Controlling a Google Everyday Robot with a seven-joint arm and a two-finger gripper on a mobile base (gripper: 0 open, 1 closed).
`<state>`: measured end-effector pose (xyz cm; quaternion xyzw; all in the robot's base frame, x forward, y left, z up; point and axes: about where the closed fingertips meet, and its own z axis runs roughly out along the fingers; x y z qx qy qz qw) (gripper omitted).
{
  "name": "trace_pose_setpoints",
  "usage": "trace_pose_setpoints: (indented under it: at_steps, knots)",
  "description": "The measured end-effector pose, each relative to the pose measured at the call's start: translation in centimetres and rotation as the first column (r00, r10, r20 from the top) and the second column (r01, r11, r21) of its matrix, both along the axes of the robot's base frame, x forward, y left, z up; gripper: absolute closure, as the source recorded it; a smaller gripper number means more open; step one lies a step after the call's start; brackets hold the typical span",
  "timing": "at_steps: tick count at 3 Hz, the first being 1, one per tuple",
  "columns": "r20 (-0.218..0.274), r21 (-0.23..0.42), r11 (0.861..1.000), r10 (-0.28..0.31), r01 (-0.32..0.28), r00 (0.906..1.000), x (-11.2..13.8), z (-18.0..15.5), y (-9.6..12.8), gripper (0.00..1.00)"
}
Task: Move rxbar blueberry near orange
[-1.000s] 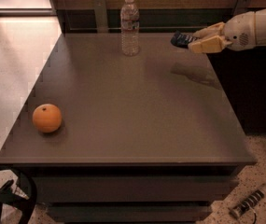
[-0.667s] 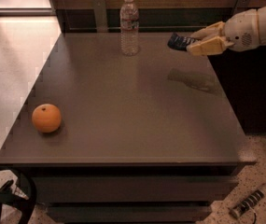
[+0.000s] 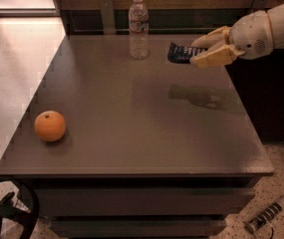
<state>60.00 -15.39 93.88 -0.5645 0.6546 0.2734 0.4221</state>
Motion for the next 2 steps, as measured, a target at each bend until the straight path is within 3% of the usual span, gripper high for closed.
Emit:
trace_pose_setpoints:
  at_steps: [1,2]
  knots:
    - [0.001,-0.016,0.976,0.216,-0.216,0.9763,-2.8,-0.6,3.0,1.00]
    - [0.000,-0.025,0.912,0.410,-0.409,0.9123,-5.2,-1.4,5.6,1.00]
